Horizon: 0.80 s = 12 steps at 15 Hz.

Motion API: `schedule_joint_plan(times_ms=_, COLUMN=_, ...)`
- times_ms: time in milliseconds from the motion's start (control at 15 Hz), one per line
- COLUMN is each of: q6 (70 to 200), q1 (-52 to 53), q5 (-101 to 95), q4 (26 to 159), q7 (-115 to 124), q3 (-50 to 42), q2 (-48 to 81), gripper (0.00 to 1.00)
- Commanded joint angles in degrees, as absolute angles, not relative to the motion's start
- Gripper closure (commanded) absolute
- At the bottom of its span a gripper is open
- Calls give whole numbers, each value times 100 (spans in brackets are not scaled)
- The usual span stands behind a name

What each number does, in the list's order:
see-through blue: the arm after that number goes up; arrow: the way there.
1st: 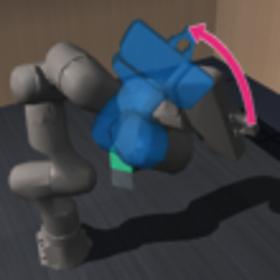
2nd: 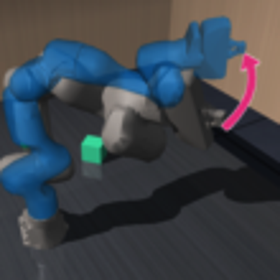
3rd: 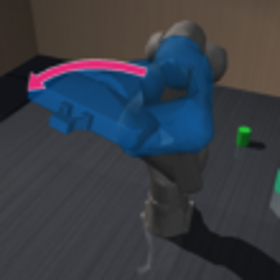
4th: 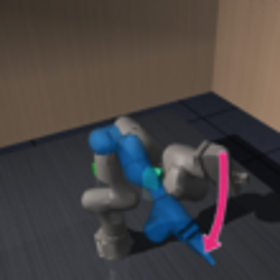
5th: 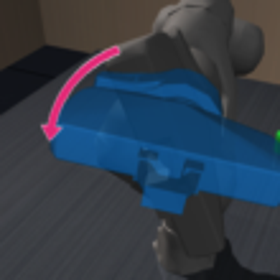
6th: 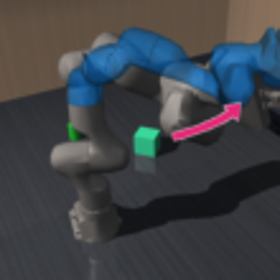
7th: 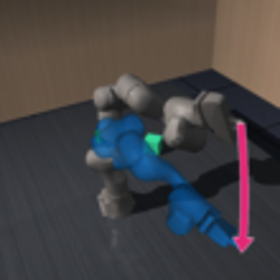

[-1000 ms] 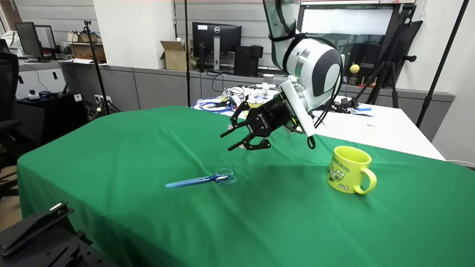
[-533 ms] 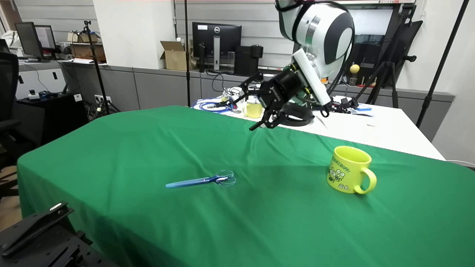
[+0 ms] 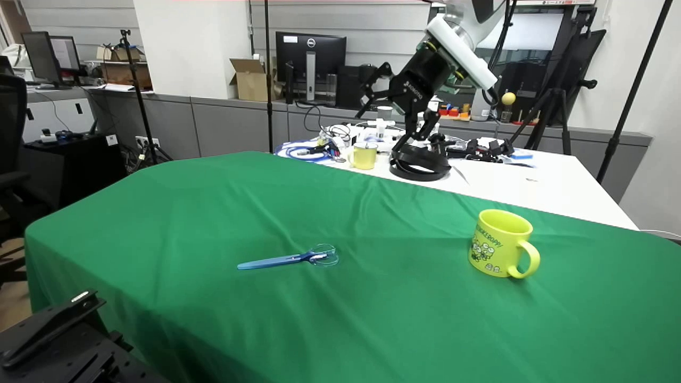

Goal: Remove the scissors from the mug.

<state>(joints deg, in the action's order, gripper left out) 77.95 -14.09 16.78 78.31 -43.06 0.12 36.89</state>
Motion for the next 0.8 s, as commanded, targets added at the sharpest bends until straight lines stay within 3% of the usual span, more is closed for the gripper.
schedule_joint_plan(times_ms=0, q6=8889, q1=-1243, q5=1508, q4=8430, q7=-3912, q3=-78, q2=3130, gripper=0)
schedule_joint_plan(times_ms=733, q6=13181, q1=-799, q5=785, q4=10391, q7=-2413, q3=-202, q2=2231, gripper=0)
